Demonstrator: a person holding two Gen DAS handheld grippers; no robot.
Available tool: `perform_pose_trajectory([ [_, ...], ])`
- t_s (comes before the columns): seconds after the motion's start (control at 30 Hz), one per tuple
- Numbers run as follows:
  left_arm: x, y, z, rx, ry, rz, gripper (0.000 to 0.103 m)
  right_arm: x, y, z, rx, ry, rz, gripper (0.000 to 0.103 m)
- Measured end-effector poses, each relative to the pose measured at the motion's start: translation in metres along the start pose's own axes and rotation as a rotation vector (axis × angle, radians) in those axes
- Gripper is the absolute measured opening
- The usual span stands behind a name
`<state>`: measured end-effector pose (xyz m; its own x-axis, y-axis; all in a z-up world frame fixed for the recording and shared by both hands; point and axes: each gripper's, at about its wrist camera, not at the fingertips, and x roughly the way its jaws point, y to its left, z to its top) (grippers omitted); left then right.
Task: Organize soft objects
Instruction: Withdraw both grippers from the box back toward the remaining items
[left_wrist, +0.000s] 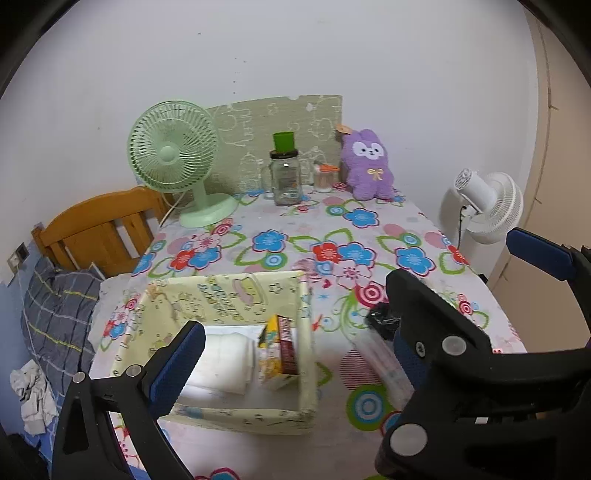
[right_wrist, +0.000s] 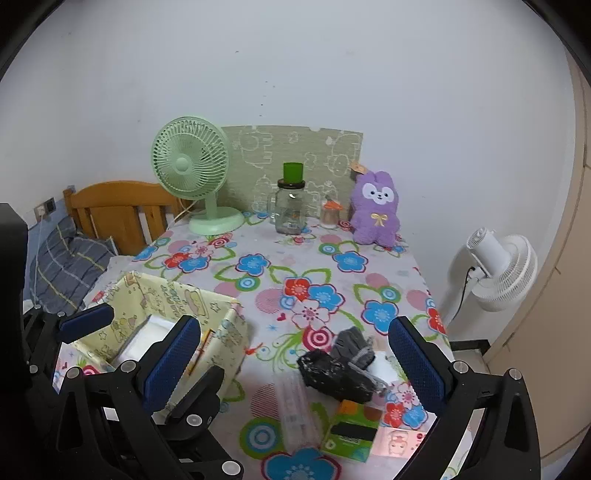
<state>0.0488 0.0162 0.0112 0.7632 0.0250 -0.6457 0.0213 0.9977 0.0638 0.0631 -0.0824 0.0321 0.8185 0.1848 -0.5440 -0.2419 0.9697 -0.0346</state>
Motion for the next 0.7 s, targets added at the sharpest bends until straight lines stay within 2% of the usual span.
perform_pose_trajectory([
  [0.17, 0.002, -0.016, -0.001, 0.011, 0.006, -0.036, 0.102, -0.002, -0.015, -0.007, 0.015, 0.014, -0.001, 0.103],
  [0.4, 0.005, -0.038, -0.006, 0.044, 0.004, -0.074, 0.102, -0.008, -0.033, -0.018, 0.022, -0.033, -0.035, 0.103],
  [0.57, 0.009, -0.05, -0.011, 0.063, 0.012, -0.107, 0.101, -0.008, -0.045, -0.027, 0.027, -0.023, -0.04, 0.103],
  [0.7, 0.011, -0.06, -0.017, 0.078, -0.007, -0.136, 0.097, -0.008, -0.052, -0.035, 0.022, -0.021, -0.046, 0.103],
])
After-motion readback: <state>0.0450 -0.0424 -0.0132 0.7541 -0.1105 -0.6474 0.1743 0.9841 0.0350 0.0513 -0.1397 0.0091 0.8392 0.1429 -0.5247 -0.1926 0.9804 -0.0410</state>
